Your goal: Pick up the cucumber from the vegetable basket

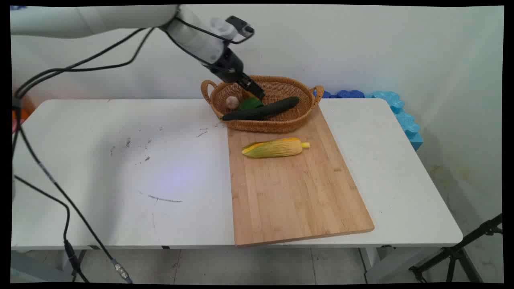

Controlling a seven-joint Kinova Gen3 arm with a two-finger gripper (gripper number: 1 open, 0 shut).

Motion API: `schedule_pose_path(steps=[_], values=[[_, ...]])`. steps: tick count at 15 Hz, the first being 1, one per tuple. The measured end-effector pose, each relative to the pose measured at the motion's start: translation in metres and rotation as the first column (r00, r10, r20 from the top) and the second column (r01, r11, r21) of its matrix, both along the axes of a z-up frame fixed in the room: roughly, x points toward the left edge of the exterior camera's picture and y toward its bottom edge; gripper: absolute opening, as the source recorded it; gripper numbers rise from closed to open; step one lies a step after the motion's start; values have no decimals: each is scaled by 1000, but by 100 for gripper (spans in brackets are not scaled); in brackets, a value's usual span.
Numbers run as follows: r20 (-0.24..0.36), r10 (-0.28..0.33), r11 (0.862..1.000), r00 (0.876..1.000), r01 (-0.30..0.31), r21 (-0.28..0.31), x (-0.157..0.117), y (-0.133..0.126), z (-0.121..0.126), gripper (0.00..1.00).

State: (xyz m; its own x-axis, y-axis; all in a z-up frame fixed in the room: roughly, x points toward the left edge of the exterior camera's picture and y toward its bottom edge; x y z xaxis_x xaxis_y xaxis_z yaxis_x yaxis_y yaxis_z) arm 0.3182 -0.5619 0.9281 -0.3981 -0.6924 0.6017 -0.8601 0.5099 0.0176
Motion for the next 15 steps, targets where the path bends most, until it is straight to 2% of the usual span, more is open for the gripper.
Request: schedule_pose_path(steps=[9,15], values=[[35,0,1000,999,0,2,-45,-54,-41,100],[55,-7,1000,998,6,18,-58,-73,-67,100]])
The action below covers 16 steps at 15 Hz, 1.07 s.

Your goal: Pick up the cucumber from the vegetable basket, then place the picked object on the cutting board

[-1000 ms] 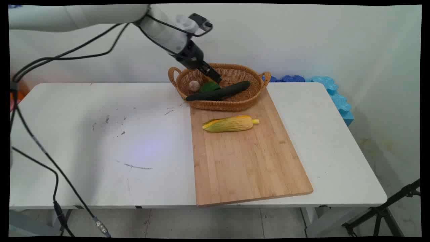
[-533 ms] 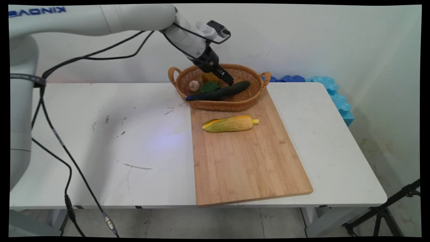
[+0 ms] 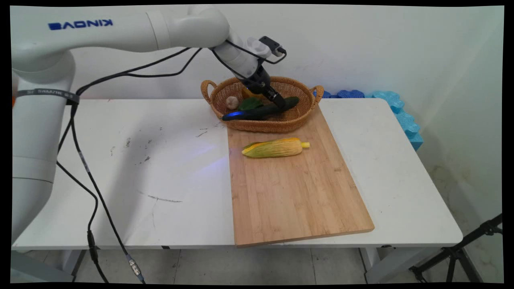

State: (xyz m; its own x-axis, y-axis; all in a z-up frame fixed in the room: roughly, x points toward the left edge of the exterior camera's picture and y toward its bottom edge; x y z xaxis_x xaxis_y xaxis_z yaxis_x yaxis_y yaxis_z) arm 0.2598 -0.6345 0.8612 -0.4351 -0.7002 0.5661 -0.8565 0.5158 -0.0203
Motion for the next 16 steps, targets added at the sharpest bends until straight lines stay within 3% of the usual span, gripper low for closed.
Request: schedule_pose_path(steps=[10,11,16], values=[[25,-23,1000,999,22,20,-12,-12,-22,100],[30,-26,999,999,25,22,-12,-12,-24,0],[56,-37,999,998,36,23,-12,-13,-28,0]])
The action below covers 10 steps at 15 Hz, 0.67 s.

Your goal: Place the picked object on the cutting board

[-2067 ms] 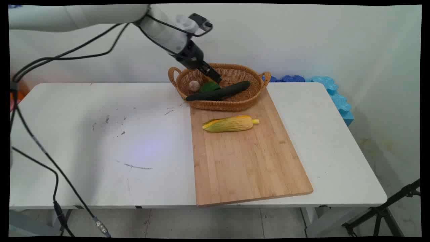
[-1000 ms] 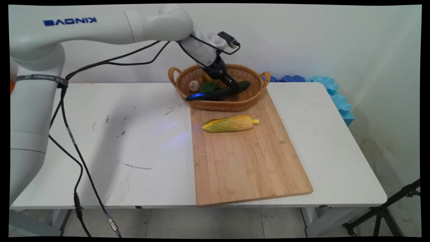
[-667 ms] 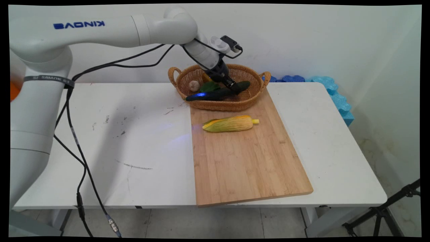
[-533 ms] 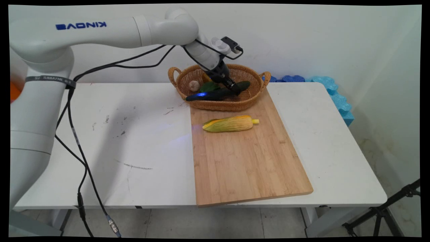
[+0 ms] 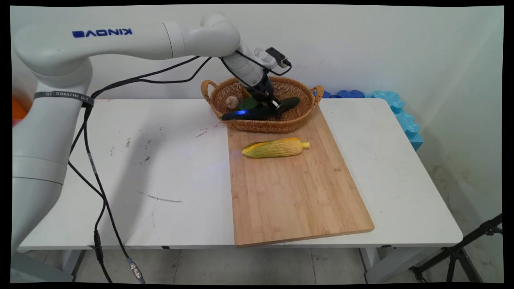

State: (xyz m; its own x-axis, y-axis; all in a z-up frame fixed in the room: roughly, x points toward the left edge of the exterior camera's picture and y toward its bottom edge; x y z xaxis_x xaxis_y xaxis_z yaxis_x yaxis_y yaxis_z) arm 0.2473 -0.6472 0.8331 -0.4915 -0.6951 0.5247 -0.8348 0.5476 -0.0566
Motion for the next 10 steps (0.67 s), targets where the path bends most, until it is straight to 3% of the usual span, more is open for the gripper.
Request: schedule_pose_path(steps=[10], values=[[10,-10,999,1000,10,-37,4,10,27,0]])
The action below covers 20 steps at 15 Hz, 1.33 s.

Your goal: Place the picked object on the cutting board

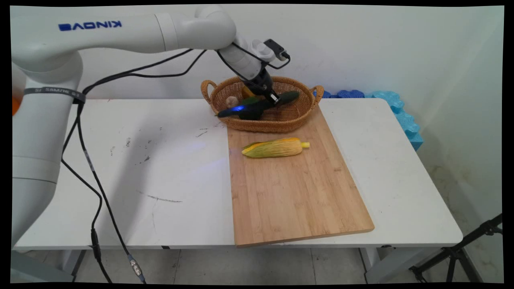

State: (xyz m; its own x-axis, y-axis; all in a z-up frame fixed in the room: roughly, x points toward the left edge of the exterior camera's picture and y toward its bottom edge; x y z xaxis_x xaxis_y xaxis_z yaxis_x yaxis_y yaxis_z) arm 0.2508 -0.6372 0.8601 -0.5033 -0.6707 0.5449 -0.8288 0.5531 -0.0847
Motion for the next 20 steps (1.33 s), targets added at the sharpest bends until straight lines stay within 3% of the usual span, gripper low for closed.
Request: schedule_pose_path(steps=[7,12,20], values=[[3,-34,998,999,34,-47,4,18,37,0],[-7,-95,992,995,95,-81,0,44,68,0],[-34,-249,965,968,245,-94,-11,97,93,0]])
